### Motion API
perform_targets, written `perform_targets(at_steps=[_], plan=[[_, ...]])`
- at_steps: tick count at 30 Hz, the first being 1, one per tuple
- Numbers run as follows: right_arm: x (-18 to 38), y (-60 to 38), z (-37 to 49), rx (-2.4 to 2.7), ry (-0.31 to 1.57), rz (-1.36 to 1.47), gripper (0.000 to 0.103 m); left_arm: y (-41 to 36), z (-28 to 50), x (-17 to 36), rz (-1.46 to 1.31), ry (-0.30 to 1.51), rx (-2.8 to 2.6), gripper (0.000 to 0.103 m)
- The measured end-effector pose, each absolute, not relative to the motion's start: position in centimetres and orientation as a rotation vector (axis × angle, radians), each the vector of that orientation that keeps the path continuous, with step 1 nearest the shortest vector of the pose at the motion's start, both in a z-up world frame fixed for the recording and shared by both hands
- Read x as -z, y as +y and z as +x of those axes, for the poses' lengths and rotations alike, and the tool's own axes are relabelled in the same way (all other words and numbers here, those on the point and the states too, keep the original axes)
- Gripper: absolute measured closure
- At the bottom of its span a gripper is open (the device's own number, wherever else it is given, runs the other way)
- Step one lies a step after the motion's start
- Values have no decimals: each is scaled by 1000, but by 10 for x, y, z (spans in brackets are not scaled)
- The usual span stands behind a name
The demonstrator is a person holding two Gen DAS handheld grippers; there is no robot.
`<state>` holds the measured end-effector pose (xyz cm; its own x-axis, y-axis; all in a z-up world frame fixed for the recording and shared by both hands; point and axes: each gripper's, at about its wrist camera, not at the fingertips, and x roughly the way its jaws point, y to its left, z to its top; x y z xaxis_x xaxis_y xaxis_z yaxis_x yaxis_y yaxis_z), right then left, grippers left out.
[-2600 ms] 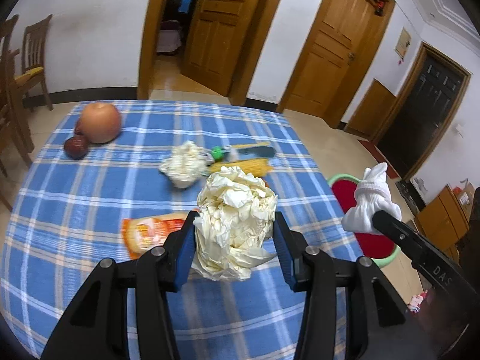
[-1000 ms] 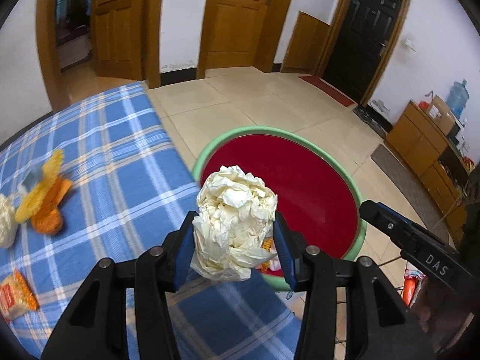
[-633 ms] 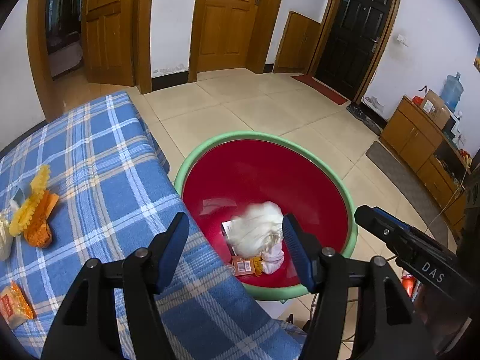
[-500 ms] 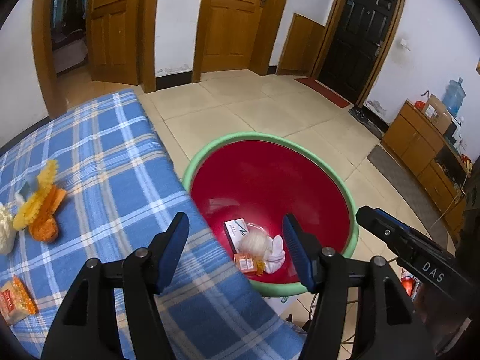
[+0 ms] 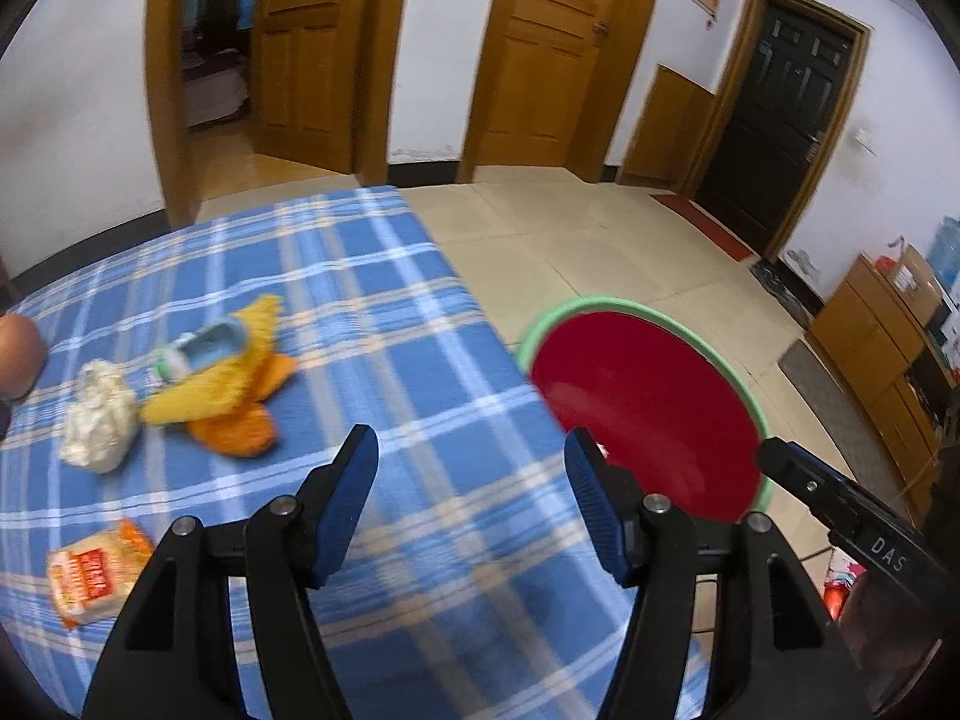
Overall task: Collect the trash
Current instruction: 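Move both tools back over the table items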
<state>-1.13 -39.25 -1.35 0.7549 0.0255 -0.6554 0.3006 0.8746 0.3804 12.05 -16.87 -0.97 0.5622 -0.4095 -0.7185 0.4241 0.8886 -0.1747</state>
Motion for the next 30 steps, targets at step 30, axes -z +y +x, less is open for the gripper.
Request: perform_targets(at_steps=[30], plan=[[-6,-258,81,-46,752,328,44,-7,198,55,-63,906,126,38]])
